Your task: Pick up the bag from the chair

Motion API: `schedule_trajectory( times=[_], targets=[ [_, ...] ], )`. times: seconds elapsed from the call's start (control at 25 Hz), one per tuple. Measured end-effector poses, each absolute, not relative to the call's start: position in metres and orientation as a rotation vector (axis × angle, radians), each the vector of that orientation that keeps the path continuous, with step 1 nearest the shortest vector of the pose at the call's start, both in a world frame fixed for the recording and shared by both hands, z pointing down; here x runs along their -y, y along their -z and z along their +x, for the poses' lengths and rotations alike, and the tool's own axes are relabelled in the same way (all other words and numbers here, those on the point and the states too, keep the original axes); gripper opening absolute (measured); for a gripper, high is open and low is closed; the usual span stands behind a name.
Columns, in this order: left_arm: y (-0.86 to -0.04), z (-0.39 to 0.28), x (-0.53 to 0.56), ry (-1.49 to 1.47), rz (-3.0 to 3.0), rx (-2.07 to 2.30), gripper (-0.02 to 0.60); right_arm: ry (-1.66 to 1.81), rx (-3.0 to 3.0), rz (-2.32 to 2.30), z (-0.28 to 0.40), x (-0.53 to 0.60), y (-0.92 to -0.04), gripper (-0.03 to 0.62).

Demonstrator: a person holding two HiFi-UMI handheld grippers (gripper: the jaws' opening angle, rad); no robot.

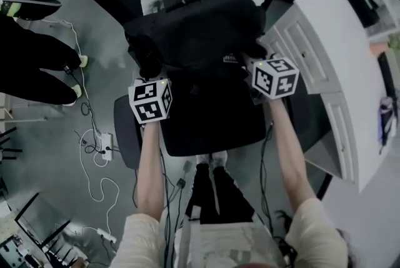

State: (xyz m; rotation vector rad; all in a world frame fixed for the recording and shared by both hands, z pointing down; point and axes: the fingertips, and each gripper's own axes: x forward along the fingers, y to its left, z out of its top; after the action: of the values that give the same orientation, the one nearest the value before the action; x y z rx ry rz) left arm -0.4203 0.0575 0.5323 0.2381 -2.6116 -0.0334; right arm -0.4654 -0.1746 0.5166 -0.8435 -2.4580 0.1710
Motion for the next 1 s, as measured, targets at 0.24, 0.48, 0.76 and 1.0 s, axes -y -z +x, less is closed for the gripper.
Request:
schedule_trajectory(
  times=[0.24, 0.48, 0.76, 1.0],
  targets=[
    [-0.468, -0.402, -0.065, 0.052, 0.223, 2.652, 0.126, -0.122, 2.499, -0.858, -0.446, 0.167, -0.45, 0.159],
    [-0.403, -0.366, -0.058, 0.055, 0.217, 2.687, 0.126, -0.102, 2.528, -0.843, -0.408, 0.174, -0.385, 0.158],
    [-0.344, -0.308, -0.058, 0.079, 0.199, 2.741, 0.124, -0.064, 2.571, -0.868, -0.353, 0.173, -0.32, 0.158],
    [-0.315, -0.262, -0.051, 0.064, 0.176, 2.768, 0.124, -0.106, 2.602, -0.864, -0.303, 0.18, -0.296, 0.156]
  ],
)
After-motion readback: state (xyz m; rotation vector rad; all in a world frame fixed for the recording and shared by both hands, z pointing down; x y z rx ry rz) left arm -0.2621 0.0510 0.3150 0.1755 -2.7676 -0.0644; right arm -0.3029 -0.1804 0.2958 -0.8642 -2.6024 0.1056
